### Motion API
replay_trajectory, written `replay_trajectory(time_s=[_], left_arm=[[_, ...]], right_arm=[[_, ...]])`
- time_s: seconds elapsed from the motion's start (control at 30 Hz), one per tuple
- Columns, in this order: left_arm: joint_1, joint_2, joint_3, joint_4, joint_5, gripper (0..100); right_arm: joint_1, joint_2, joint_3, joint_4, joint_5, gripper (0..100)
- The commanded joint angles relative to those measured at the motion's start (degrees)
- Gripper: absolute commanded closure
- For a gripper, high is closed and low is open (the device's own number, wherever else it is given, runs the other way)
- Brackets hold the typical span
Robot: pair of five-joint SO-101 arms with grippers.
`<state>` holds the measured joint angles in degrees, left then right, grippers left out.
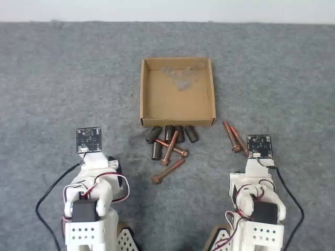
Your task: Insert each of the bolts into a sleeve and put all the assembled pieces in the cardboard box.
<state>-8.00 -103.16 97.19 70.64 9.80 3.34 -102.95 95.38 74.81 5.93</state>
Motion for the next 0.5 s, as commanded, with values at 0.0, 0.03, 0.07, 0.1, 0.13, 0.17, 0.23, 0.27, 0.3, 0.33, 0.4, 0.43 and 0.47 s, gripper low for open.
replay_trajectory(time_s=[0.0, 0.03, 0.07, 0.1, 0.13, 0.17, 0.23, 0.27, 0.3, 0.33, 0.4, 0.43, 0.47], left_arm=[[0.5, 0.4, -0.6, 0.1, -0.4, 99], [0.5, 0.4, -0.6, 0.1, -0.4, 99], [0.5, 0.4, -0.6, 0.1, -0.4, 99], [0.5, 0.4, -0.6, 0.1, -0.4, 99], [0.5, 0.3, -0.6, 0.1, -0.4, 99], [0.5, 0.3, -0.8, 0.0, -0.4, 99], [0.1, 0.3, -2.7, -1.5, -0.4, 99], [0.0, 0.3, -3.8, -1.7, -0.4, 99], [-0.5, 0.3, -5.2, -1.4, -0.4, 99], [-1.3, 0.3, -6.5, -1.5, -0.4, 99], [-3.5, 0.3, -8.3, -1.8, -0.6, 99], [-4.7, 0.3, -8.9, -1.9, -0.6, 99], [-6.2, 0.3, -9.3, -1.9, -0.6, 99]], right_arm=[[0.6, -0.7, 1.1, 0.2, 0.5, 99.2], [0.6, -0.7, 1.1, 0.2, 0.5, 99.2], [0.6, -0.7, 1.1, 0.2, 0.5, 99.2], [0.6, -0.7, 1.1, 0.2, 0.5, 99.2], [0.6, -0.7, 1.1, 0.2, 0.5, 99.2], [0.6, -0.7, 1.1, 0.2, 0.5, 99.2], [0.6, -0.7, 1.1, 0.2, 0.5, 99.2], [0.6, -0.7, 1.1, 0.2, 0.5, 99.2], [0.6, -0.7, 1.1, 0.2, 0.5, 99.2], [0.6, -0.7, 1.1, 0.2, 0.5, 99.2], [0.6, -0.7, 1.1, 0.2, 0.5, 99.2], [0.6, -0.7, 1.1, 0.2, 0.5, 99.2], [0.6, -0.7, 1.1, 0.2, 0.5, 99.2]])
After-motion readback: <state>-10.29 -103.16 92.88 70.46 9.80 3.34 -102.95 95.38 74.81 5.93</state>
